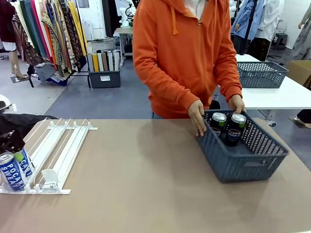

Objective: Retrieve and store the cans from the dispenser.
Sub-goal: Pick up one can from the Automatic Can Dispenser and place it in the middle of the table.

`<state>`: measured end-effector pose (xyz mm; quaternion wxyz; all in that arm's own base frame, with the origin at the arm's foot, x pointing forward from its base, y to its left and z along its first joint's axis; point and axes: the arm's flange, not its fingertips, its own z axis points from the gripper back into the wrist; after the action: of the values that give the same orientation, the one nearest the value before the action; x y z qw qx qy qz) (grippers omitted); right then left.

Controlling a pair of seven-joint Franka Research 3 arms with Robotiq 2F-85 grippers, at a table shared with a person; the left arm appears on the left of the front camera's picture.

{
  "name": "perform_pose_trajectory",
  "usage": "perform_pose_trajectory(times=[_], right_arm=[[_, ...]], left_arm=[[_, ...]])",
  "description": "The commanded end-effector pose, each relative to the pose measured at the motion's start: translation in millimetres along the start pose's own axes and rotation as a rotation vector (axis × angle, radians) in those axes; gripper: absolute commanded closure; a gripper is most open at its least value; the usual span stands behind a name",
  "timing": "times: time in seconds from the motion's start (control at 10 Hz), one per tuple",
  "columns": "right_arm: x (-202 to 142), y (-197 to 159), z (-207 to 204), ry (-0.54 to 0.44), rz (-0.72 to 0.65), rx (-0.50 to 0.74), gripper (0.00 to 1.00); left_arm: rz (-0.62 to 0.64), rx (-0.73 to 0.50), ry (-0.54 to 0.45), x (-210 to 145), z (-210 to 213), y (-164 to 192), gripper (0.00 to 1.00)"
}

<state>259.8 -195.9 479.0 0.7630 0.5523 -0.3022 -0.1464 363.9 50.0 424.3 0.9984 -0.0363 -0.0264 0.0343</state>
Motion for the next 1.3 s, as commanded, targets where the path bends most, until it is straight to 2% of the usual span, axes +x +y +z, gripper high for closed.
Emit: perform_pose_trajectory(times=[0.0,0.8,0.9,1.0,1.2], right_arm=[[2.7,2.7,-1.3,-0.017,0.002,0.02,0.0],[2.7,2.7,-1.3,-0.017,0.002,0.02,0.0],[2.7,2.7,-1.3,-0.017,0.002,0.02,0.0],[2.7,2.7,-1.3,-0.017,0.002,0.02,0.0],[2.7,2.7,-1.3,-0.017,0.002,0.02,0.0]], left_arm=[[0.028,0.038,0.006,-27.5,-37.0,-5.1,0.0],[0.016,0.057,0.041,-24.0,-43.7,-2.6,0.0],[0.016,0.05,0.038,-23.6,-43.6,-2.8,0.46],[0.014,0.057,0.042,-23.5,-44.1,-3.1,1.0],[0.011,0.064,0.042,-23.6,-44.3,-4.4,1.0]])
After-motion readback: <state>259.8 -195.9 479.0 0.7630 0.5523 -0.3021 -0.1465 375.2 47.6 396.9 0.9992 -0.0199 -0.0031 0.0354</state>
